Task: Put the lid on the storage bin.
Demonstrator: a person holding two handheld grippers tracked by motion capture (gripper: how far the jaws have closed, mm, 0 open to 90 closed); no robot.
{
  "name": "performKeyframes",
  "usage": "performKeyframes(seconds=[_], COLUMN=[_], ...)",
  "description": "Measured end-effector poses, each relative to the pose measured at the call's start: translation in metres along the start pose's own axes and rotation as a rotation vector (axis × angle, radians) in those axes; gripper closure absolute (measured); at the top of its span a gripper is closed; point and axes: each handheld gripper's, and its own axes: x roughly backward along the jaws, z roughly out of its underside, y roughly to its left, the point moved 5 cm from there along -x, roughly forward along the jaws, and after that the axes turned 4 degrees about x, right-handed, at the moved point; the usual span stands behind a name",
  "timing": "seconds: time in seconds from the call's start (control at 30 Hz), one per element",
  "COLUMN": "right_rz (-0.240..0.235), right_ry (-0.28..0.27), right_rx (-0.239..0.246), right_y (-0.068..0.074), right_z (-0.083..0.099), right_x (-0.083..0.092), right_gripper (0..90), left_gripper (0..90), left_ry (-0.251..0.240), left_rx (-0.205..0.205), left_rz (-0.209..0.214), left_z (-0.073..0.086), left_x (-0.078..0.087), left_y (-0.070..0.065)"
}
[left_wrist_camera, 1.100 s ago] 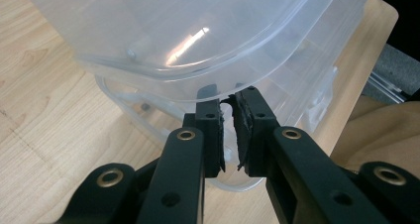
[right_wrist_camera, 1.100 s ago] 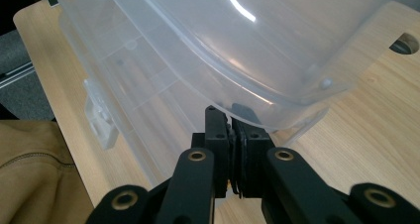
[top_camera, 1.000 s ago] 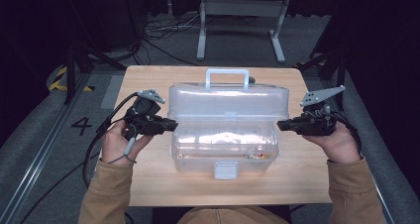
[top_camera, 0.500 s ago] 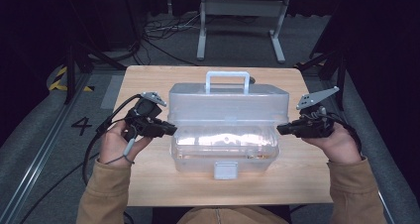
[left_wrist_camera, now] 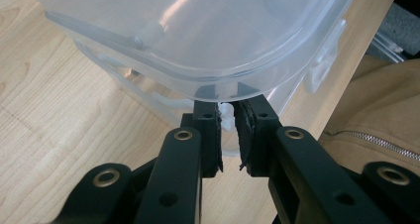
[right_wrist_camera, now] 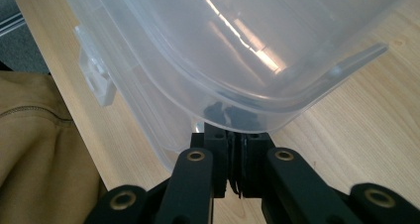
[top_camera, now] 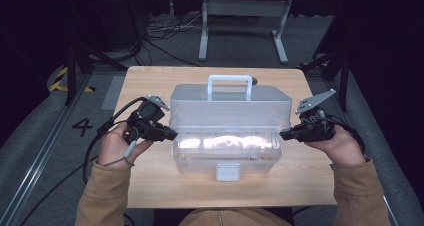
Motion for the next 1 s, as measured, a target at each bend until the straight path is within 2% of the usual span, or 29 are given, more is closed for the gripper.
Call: performKeyframes(seconds=[0.23, 1.0], right_rz=[-0.004, -0.018], right_ry=[0.027, 0.101], right_rx=[0.006, 0.028], right_y=[0.001, 0.002], right_z=[0.002, 0.009], right_x=[-0.002, -0.005], right_gripper=[85.9, 85.9], left_gripper=[77.8, 77.9], left_ry=[0.032, 0.128], left_rx=[-0.009, -0.002], left_rz=[0.011, 0.036], left_z=[0.002, 0.008], left_x=[-0.003, -0.010], left_y=[-0.001, -0.002])
